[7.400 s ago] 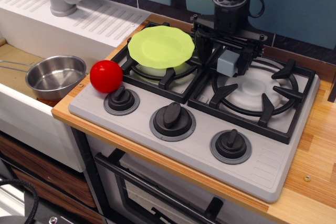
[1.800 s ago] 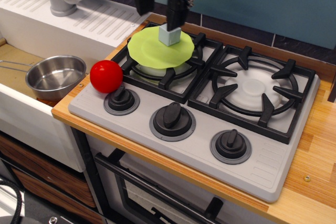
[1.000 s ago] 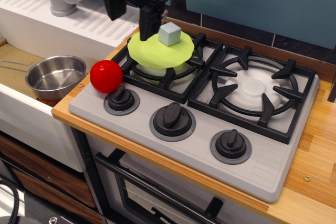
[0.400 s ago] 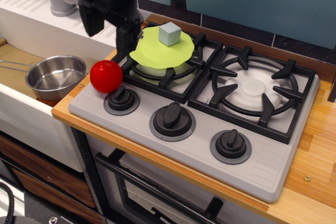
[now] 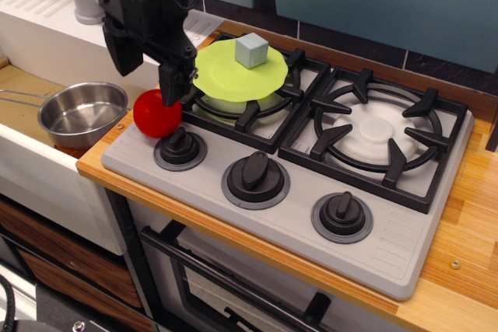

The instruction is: Put cube on plate and smalltomato in pot or pan in sink

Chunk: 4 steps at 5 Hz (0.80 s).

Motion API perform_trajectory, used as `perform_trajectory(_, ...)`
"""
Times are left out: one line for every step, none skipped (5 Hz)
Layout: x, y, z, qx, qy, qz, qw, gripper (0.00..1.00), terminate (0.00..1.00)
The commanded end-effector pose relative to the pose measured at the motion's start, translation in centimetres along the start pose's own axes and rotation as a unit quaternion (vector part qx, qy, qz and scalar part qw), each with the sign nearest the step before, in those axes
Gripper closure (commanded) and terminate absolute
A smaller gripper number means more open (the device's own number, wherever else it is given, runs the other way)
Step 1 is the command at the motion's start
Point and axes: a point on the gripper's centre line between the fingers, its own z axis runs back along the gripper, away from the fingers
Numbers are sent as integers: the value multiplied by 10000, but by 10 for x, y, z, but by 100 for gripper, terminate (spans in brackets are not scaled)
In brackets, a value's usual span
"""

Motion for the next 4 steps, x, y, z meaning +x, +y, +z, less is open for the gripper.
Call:
perform_trajectory(8, 8, 1, 202, -597, -13, 9980, 0, 0)
perform_trajectory(8, 9, -6, 178, -564, -10, 9982, 0, 0)
perform_trajectory(9, 9, -9, 115, -423, 45, 9990, 0, 0)
perform_trajectory(9, 7, -12, 94, -361, 111, 9992, 0, 0)
